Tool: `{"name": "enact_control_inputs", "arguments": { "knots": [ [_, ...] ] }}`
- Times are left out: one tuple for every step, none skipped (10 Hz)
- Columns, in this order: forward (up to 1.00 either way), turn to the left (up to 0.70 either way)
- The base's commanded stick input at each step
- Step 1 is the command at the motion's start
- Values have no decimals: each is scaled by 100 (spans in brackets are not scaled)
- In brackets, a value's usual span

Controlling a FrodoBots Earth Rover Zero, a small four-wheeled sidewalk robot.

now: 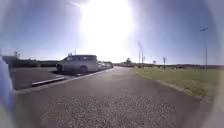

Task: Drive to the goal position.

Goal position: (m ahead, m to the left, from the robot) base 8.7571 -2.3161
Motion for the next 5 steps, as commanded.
{"name": "enact_control_inputs", "arguments": {
  "knots": [
    [85,0],
    [85,-6],
    [85,-22],
    [85,-31],
    [85,-17]
  ]
}}
